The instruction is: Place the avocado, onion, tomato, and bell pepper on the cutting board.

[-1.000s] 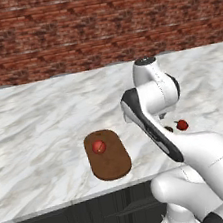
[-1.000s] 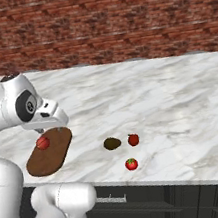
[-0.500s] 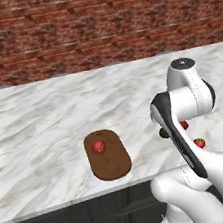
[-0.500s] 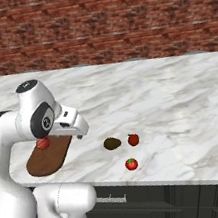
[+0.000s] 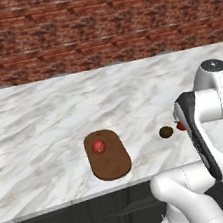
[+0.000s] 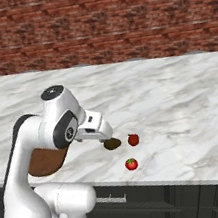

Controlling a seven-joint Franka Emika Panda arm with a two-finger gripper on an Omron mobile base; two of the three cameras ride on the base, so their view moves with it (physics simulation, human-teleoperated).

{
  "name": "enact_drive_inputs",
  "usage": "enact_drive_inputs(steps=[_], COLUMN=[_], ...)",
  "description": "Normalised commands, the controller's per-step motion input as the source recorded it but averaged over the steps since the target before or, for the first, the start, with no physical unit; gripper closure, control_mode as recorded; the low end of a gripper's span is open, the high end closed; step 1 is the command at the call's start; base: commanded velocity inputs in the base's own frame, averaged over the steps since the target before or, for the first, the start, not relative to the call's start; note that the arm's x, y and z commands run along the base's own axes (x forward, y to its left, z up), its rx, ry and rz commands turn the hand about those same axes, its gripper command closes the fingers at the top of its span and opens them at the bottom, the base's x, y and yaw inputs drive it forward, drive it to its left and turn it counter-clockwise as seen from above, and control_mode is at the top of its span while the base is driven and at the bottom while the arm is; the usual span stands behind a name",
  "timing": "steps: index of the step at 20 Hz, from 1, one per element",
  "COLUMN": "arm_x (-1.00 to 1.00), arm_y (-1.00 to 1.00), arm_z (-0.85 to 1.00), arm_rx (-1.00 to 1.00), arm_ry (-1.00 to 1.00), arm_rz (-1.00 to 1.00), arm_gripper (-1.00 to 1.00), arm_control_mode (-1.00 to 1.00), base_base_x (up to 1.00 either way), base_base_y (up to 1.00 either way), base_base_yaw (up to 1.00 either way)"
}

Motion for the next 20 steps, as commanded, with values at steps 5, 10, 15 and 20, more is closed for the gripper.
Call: enact_drive_inputs(steps=[5,10,15,20], arm_x=[0.00,0.03,0.01,0.00], arm_y=[-0.53,-0.28,-0.10,-0.11], arm_z=[0.00,-0.14,-0.21,-0.16], arm_rx=[0.00,0.00,0.00,0.00], arm_ry=[0.01,0.03,0.00,0.00], arm_rz=[-0.01,0.00,0.00,0.00], arm_gripper=[-1.00,-1.00,-1.00,-1.00], arm_control_mode=[-1.00,-1.00,-1.00,-1.00], base_base_x=[0.00,0.00,0.00,0.00], base_base_y=[0.00,0.00,0.00,0.00], base_base_yaw=[0.00,0.00,0.00,0.00])
